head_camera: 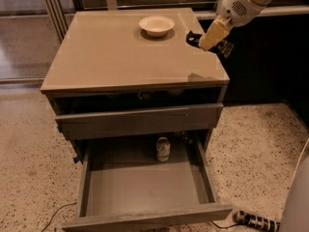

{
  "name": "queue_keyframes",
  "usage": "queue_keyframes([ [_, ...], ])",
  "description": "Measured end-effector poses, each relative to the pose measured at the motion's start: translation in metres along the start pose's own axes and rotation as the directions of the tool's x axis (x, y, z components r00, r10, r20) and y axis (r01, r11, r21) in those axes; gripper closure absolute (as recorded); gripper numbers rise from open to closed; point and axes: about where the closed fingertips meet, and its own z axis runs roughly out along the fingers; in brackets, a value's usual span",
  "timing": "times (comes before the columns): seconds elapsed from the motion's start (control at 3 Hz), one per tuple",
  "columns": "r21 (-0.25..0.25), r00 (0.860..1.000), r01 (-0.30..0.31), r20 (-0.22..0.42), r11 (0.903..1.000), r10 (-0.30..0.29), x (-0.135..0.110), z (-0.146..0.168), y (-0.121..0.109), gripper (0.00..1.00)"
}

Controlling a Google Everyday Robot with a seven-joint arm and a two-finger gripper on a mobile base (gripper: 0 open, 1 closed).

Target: Place rxbar chocolate into middle drawer

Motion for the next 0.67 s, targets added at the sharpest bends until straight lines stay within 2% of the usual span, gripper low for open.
queue_keyframes([
  [0.33,-0.023,1.0,0.025,0.019,0.9994,-0.024,-0.008,0.006,0.008,1.0],
  [0.67,-0.106,0.997,0.072,0.043,0.9917,-0.068,-0.014,-0.003,0.04,1.0],
])
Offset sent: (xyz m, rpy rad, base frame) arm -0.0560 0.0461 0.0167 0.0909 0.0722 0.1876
